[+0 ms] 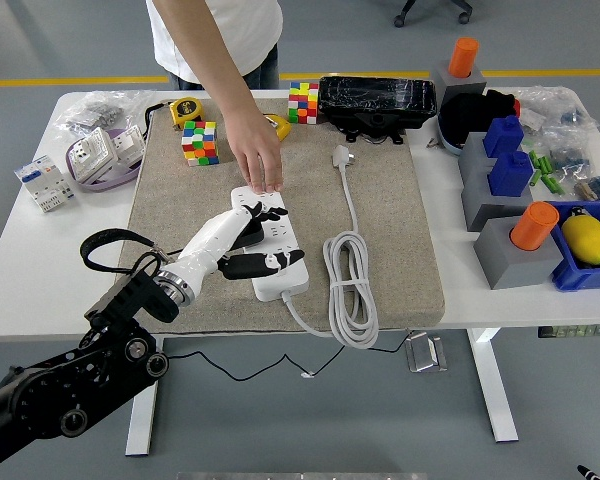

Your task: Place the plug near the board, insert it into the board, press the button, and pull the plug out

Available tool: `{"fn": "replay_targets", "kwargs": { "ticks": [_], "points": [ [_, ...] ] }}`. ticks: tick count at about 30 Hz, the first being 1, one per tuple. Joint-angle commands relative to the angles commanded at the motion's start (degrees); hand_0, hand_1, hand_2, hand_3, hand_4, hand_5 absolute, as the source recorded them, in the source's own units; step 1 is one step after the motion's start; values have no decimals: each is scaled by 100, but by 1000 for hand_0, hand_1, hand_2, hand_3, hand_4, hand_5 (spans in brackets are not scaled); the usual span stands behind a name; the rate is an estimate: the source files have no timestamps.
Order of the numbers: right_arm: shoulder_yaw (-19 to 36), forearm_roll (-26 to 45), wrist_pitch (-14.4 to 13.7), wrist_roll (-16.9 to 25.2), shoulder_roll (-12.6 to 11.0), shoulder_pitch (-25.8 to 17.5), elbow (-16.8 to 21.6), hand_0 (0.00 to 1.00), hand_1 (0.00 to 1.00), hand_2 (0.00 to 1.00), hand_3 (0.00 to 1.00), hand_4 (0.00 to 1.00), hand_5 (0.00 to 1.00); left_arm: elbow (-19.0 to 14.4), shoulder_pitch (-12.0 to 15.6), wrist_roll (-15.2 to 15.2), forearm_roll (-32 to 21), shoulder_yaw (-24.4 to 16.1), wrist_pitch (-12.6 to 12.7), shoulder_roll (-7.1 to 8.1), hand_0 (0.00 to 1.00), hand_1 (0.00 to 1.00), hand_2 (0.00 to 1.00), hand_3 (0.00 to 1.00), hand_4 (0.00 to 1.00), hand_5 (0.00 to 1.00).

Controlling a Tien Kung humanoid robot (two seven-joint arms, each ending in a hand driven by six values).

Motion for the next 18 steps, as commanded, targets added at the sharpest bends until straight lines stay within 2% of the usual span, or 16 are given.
{"fn": "replay_targets", "kwargs": {
  "ticks": [4, 10, 11, 16, 17, 18],
  "points": [
    [7, -6, -2, -1, -9, -13, -6, 597, 620, 617, 545, 926, 479, -183, 31, -23, -17, -47, 14, 48, 728, 781, 763, 779, 897, 603],
    [-4, -13, 0, -2, -11, -17, 1, 597, 620, 617, 545, 926, 479, -762, 120, 35, -182, -143, -109, 193, 717, 762, 752, 770, 898, 604],
    [-5, -14, 0, -3, -11, -16, 2, 596, 620, 617, 546, 926, 479, -865, 134, 73, -226, -155, -168, 216, 366, 529, 613, 757, 900, 586],
    [-19, -10, 3, -7, -14, -7, -2, 596, 620, 617, 546, 926, 479, -1388, 174, 613, -495, -184, -772, 322, 366, 529, 613, 757, 900, 586],
    [-20, -9, 4, -7, -14, -6, -2, 595, 619, 616, 546, 926, 479, -1432, 176, 703, -500, -185, -869, 328, 169, 201, 256, 704, 827, 306],
    [-18, -10, 4, -7, -13, -5, -2, 595, 619, 616, 546, 926, 479, -1481, 176, 811, -455, -183, -982, 334, 169, 201, 256, 704, 827, 306]
  ]
}}
